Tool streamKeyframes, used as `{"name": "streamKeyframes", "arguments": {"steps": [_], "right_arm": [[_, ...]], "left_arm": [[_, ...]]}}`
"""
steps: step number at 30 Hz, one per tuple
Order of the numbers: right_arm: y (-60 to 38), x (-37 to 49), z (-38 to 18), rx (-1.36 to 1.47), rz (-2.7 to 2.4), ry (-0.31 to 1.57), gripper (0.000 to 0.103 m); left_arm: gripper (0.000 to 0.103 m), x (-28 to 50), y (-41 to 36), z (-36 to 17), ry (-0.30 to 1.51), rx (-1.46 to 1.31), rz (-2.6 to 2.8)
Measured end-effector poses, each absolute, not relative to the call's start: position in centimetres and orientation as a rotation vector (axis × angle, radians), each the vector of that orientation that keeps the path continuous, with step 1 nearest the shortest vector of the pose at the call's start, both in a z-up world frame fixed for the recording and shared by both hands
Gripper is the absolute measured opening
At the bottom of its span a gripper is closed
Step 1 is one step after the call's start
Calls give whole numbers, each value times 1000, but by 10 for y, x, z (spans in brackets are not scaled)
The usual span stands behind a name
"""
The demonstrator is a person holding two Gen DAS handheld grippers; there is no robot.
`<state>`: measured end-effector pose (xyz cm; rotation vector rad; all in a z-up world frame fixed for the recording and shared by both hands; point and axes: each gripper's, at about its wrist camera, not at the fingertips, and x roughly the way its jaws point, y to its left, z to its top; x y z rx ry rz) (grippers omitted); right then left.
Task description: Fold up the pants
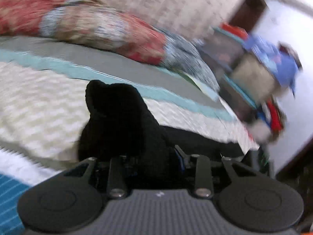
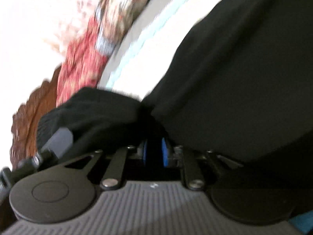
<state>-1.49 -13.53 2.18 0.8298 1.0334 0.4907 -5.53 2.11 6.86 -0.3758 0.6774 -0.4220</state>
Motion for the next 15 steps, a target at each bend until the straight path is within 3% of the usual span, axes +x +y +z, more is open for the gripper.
{"name": "streamKeyframes", "arguments": {"steps": [2, 5, 7, 8, 10, 12, 15], "right_arm": [[-168, -16, 25, 872, 415, 975, 29], [-209, -22, 26, 927, 326, 890, 48], [-226, -25, 25, 958, 302, 859, 50], [-231, -26, 25, 967, 301, 847, 53], [-235, -25, 23, 977, 324, 834, 62], [-232, -24, 22, 975, 352, 831, 75], [-241, -24, 21, 969, 398, 830, 83]], "left_arm": [[41, -51, -11, 63, 715, -300, -458], [56, -48, -48, 52, 813, -210, -487], [62, -56, -53, 53, 807, -199, -515], [70, -64, -52, 57, 790, -189, -514], [77, -78, -38, 67, 741, -190, -518], [77, -83, -20, 74, 722, -220, -493], [77, -82, 16, 76, 732, -296, -401]]}}
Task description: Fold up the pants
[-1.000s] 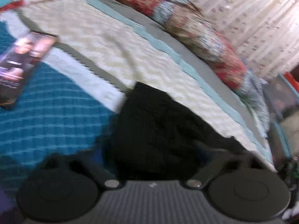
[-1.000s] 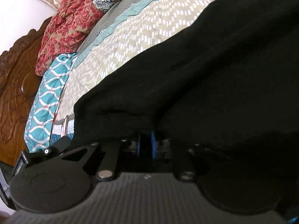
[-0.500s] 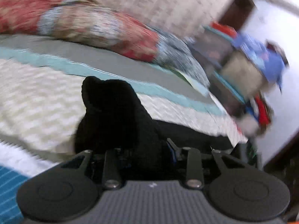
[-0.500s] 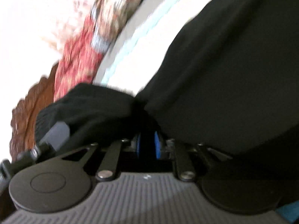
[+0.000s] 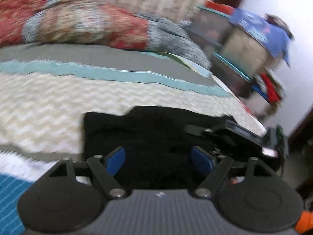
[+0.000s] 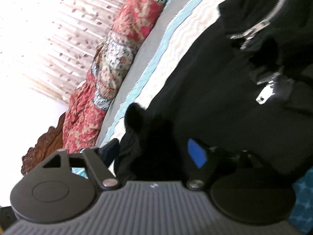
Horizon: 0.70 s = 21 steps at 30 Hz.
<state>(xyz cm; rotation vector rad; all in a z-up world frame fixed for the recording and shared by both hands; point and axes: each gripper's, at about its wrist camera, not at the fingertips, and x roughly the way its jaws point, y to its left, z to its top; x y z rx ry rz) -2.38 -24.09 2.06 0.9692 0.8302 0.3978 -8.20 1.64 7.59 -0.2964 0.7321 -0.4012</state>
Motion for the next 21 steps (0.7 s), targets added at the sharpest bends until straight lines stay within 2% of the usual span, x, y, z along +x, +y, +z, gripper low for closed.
{"name": "streamKeyframes", "arguments": {"steps": [5, 8, 9, 11, 12, 13, 18, 19, 20, 21], "right_arm": [[-238, -27, 35, 943, 415, 797, 85], [-220, -22, 30, 805, 429, 890, 85], [-212, -22, 28, 772, 453, 906, 71], [-190, -24, 35, 612, 468, 909, 31], [-185, -25, 37, 547, 463, 906, 24], [-186, -27, 43, 535, 453, 870, 22], [-215, -27, 55, 506, 321, 748, 24], [-221, -25, 50, 493, 271, 763, 27], [-228, -24, 41, 485, 245, 791, 37], [-234, -24, 35, 490, 233, 815, 40]], "left_arm": [[77, -75, 59, 61, 779, -427, -286], [77, -66, 61, 49, 818, -467, -263], [77, -65, 60, 47, 824, -465, -261], [77, -63, 54, 45, 832, -458, -269], [77, -61, 50, 46, 832, -453, -279], [77, -61, 48, 47, 827, -445, -290], [77, -54, 31, 57, 797, -386, -319], [77, -50, 28, 58, 797, -385, -325], [77, -47, 24, 59, 799, -384, -331], [77, -44, 18, 60, 800, -380, -341]]}}
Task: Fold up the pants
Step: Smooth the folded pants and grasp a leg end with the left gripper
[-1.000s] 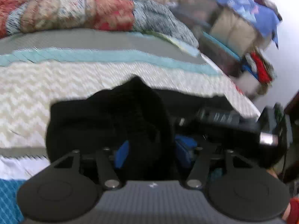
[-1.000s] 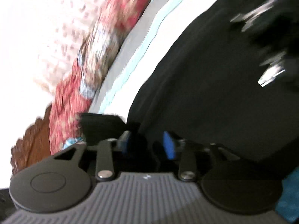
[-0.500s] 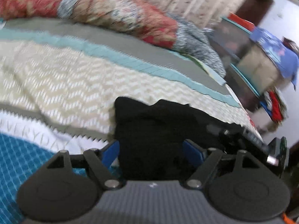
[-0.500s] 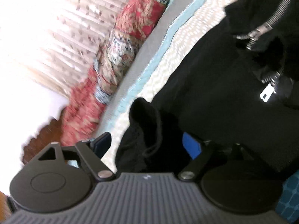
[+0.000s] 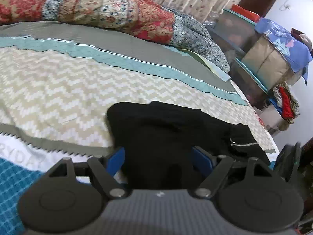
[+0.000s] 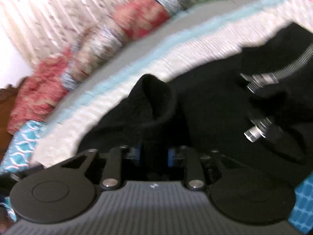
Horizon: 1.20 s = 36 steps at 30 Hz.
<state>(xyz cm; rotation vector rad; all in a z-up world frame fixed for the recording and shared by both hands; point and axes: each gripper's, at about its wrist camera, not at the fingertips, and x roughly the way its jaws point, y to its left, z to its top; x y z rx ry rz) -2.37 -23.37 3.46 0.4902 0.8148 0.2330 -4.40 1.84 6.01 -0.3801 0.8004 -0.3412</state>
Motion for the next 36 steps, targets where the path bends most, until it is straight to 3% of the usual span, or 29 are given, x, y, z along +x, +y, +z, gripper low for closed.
{"name": "streamKeyframes", "arguments": {"steps": [3, 11, 13, 16, 21, 24, 25, 27, 28, 30, 34, 36], "right_arm": [[-255, -31, 41, 539, 221, 782, 53], [-361, -74, 79, 542, 4, 501, 55], [-396, -78, 77, 568, -84, 472, 60], [-437, -79, 69, 640, -206, 449, 68], [-463, -63, 50, 662, -243, 487, 74], [-462, -52, 41, 669, -204, 520, 74], [-459, -48, 38, 671, -189, 535, 73], [-455, -45, 33, 652, -158, 570, 55], [-452, -45, 33, 635, -146, 588, 27], [-440, -44, 39, 636, -122, 596, 23], [-409, -58, 73, 564, -30, 510, 22], [-386, -62, 89, 490, 21, 483, 22]], "left_arm": [[77, -37, 1, 63, 792, -347, -380], [73, -3, -48, 47, 815, -242, -457], [73, 9, -61, 29, 875, -180, -452], [79, 19, -76, 1, 956, -83, -419], [73, 25, -68, 23, 1018, -139, -417], [75, 17, -52, 49, 957, -197, -441], [76, 15, -48, 58, 935, -213, -443], [76, 16, -46, 76, 900, -244, -451], [77, 19, -47, 84, 889, -257, -460], [81, 28, -61, 100, 873, -280, -496], [101, 44, -116, 123, 872, -257, -589], [103, 52, -156, 130, 878, -214, -653]]}}
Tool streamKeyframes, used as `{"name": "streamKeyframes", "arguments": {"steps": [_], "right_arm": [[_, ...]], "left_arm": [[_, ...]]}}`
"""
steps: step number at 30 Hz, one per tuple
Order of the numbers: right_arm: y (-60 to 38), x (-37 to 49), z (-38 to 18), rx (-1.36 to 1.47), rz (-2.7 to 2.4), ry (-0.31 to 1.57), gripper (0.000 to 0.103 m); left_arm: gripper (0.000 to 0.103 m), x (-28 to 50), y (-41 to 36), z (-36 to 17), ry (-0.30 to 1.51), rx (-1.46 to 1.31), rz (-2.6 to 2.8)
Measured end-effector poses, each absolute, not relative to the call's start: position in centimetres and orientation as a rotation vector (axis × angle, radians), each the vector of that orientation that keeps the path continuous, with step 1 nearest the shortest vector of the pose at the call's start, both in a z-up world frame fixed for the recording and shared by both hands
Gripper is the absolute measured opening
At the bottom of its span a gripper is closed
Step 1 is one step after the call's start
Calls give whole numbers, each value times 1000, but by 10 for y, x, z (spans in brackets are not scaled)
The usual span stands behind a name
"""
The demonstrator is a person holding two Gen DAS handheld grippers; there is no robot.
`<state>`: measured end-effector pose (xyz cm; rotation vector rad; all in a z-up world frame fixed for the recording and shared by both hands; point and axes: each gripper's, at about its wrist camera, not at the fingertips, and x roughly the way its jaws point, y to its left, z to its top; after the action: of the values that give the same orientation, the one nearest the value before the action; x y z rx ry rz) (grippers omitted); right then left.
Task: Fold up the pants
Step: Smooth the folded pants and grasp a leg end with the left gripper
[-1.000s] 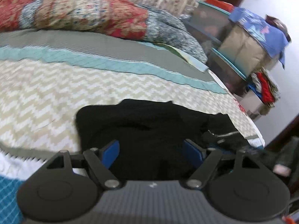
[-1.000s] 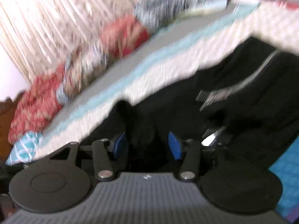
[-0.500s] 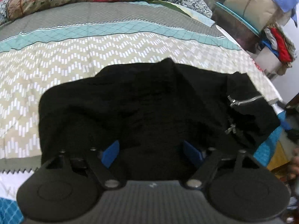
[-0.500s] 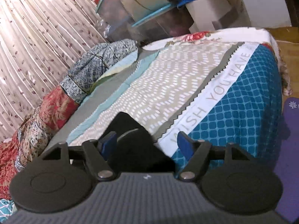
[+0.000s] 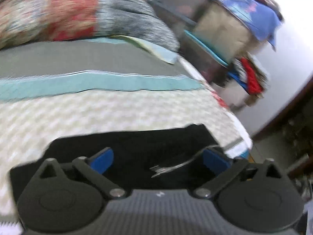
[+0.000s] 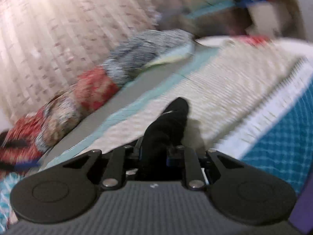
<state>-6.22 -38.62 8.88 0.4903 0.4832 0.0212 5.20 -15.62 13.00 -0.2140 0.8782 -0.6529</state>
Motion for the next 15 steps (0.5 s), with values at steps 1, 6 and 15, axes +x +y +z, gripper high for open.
{"name": "streamKeyframes", "arguments": {"steps": [1, 6, 15], "right_arm": [[-374, -65, 96, 444, 47, 472, 22], [-328, -73, 109, 267, 125, 457, 22], [-284, -93, 121, 136, 235, 437, 27]], "left_arm": [[103, 56, -174, 133, 883, -187, -678], [103, 69, -237, 130, 970, -113, -752], [17, 46, -213, 128, 940, 13, -678]]}}
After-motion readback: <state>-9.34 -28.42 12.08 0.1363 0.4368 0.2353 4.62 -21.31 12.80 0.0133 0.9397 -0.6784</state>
